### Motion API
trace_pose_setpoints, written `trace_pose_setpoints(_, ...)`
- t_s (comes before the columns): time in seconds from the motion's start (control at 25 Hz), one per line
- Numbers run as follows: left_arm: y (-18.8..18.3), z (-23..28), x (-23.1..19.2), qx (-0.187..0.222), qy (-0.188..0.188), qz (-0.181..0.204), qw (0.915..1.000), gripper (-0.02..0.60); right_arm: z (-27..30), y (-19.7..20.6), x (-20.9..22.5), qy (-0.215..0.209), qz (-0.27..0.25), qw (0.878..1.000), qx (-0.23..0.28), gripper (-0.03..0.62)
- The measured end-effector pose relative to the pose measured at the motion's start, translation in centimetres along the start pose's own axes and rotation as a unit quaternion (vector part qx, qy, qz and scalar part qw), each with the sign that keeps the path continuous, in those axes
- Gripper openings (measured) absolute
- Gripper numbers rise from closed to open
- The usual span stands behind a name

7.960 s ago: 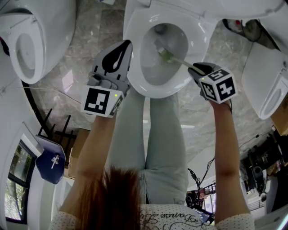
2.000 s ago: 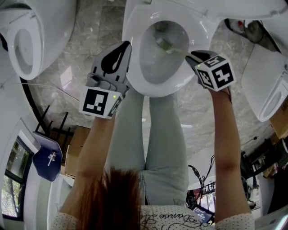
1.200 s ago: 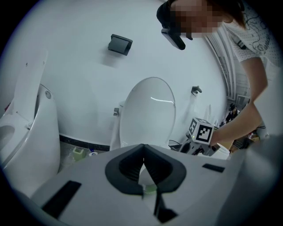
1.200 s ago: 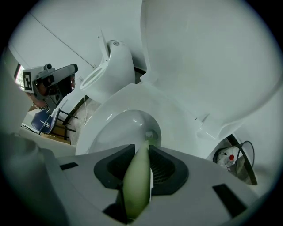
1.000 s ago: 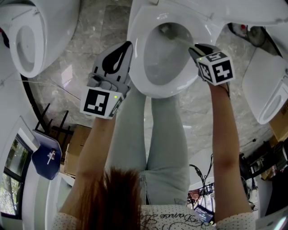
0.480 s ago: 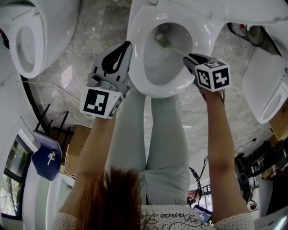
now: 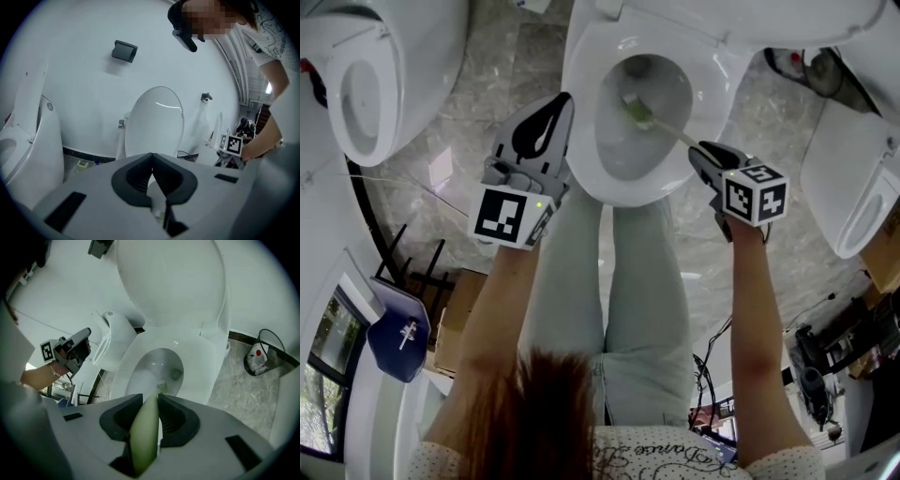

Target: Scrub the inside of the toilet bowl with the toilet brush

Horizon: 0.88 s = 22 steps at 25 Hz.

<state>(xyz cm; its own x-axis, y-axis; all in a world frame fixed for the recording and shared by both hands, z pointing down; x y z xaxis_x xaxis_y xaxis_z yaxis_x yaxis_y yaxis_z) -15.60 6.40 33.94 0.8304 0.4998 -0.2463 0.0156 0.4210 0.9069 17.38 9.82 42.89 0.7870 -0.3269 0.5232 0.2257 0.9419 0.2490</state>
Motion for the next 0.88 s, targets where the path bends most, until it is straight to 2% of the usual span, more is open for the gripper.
trace_pose_setpoints(0.2, -1.1, -0.6, 0.8, 0.006, 0.002, 0.006, 1.0, 0.003, -3.3, 1.1, -1.0, -0.016, 0.031, 0.998, 0.056, 0.117)
trace_pose_setpoints(0.56, -4.8, -1.7, 3.4, 0.025, 0.004, 0.016, 0.9996, 0.003, -10.4, 1.9, -3.3, -0.027, 0.049, 0.99, 0.131, 0.117)
trace_pose_setpoints(0.88, -9.3, -3.0, 5.6, 0.039, 0.011, 0.028, 0.9988, 0.003, -15.1, 1.7, -4.4, -0.045, 0.078, 0.975, 0.203, 0.117)
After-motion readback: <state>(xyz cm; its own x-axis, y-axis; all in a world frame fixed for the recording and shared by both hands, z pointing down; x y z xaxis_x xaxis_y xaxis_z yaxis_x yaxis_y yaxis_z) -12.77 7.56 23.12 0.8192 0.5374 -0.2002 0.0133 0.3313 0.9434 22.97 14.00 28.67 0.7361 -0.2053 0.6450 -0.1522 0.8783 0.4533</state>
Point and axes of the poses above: the fingertips, and each gripper's own axes: z forward along the fingers, x to its right, y out of its underside, the point moved 10 cm from there along -z, backward along the fingers, and after that the axes turned 3 degrees about x, right-handed, at the moved point
